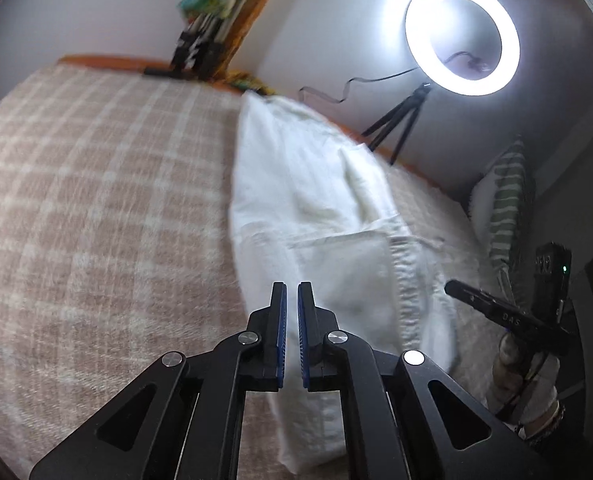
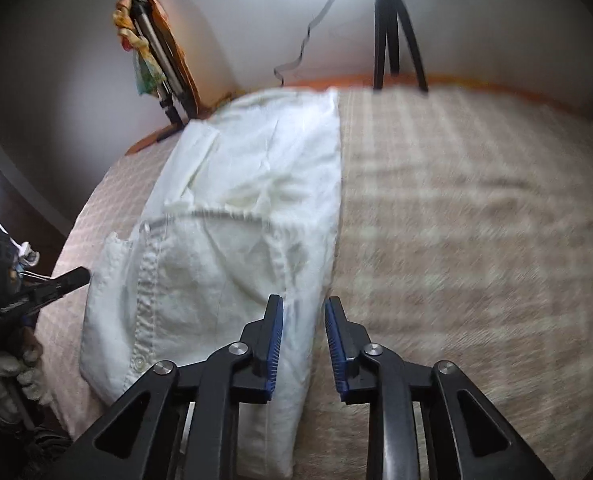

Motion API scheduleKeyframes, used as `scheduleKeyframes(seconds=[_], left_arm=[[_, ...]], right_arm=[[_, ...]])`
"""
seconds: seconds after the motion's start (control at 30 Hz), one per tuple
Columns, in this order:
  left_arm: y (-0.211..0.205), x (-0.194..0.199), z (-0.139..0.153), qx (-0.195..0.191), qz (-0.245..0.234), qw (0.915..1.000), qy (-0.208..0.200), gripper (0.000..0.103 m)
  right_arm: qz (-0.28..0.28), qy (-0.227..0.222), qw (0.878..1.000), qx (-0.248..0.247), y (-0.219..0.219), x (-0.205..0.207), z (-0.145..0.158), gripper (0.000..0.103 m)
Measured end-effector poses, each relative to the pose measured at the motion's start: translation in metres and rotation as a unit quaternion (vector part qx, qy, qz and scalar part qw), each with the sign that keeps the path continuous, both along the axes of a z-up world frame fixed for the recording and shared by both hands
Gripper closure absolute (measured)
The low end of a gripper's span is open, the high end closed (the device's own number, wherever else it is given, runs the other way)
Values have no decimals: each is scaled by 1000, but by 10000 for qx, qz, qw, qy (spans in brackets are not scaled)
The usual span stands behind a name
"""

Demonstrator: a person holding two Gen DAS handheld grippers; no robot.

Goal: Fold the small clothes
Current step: 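Lay the hem over the strip and open both grippers, then grasp the collar end of the shirt with the right gripper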

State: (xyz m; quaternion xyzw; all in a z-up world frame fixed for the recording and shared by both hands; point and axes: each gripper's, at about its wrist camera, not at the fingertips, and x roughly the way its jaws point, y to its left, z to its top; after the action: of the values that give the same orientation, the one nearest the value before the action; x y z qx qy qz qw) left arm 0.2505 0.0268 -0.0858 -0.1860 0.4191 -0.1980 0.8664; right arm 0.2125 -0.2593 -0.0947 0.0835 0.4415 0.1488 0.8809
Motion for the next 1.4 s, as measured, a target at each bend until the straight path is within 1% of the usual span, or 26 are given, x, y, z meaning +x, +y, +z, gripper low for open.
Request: scheduleKeyframes(seconds=[0.03,0.07,0.13,0.2,0.27,0.33,0.43,0.5,0.53,0.6,0.63,0.67,0.77,0.8,0.87,0.9,0.93,0.97,1.0,1.03,1.07,1.1,1.17,1.27,1.33,1.4], left_arm=[[-6,-4,7,29,-106,9998,-167,99],[-16,-6,14,66,-286,9991,-313,99],[-35,-7,17,46,-627,9972,-406,98],[-51,-1,12,3,-830,9960,-317,98],[-66,8,4,11,-908,9957,-187,98],[-75,17,-7,130,-873,9961,-32,98],[-76,26,-24,303,-655,9972,192,98],[-74,30,-33,508,-550,9970,213,98],[-72,30,-36,553,-535,9968,215,98],[-64,31,-42,503,-548,9970,192,99],[-60,31,-43,492,-546,9972,142,99],[-57,31,-43,540,-505,9972,123,100],[-46,29,-36,511,-330,9980,197,100],[-43,28,-29,526,-294,9980,183,100],[-38,25,-15,440,-262,9987,48,99],[-34,26,-8,398,-262,9989,-22,98],[-29,26,-1,376,-216,9990,-84,90],[-22,28,6,326,-138,9993,-132,79],[-16,32,11,262,-67,9995,-159,71],[-10,38,15,201,-3,9997,-165,59],[-5,46,18,170,57,9997,-149,56],[-1,54,19,152,110,9998,-112,56],[5,74,18,74,114,9999,37,56],[8,103,11,70,-13,9998,173,56],[7,121,3,72,-9,9996,255,56],[11,140,-6,-60,54,9994,345,56]], right_arm=[[65,-208,9998,12,1,-3,8,79],[184,-403,9989,158,3,-7,17,79],[521,-580,9963,350,13,-10,26,79],[962,-594,9925,471,31,-9,27,79],[1179,-601,9909,252,51,-4,23,80],[1133,-616,9916,-54,62,6,17,79],[913,-404,9950,-102,59,23,3,79],[713,-180,9972,-165,53,31,-8,80],[611,-53,9980,-153,49,34,-15,85],[492,140,9986,-104,43,38,-28,88],[501,72,9987,-113,42,37,-30,91],[522,49,9985,-180,42,36,-31,92],[489,97,9987,-144,40,36,-28,91],[492,111,9987,-105,39,36,-26,91],[495,22,9987,112,30,33,-13,85],[527,-68,9983,242,24,31,-6,82],[536,-185,9977,365,18,29,2,75],[494,-302,9972,470,11,28,9,72],[438,-392,9965,586,3,29,15,71],[389,-429,9958,707,-4,32,19,70],[327,-432,9950,844,-13,39,22,70],[273,-418,9946,913,-18,45,23,70],[252,-388,9946,934,-26,62,23,70],[479,-314,9949,828,-25,91,20,68],[638,-221,9939,867,-23,112,15,66],[660,-132,9940,858,-22,133,7,66]])
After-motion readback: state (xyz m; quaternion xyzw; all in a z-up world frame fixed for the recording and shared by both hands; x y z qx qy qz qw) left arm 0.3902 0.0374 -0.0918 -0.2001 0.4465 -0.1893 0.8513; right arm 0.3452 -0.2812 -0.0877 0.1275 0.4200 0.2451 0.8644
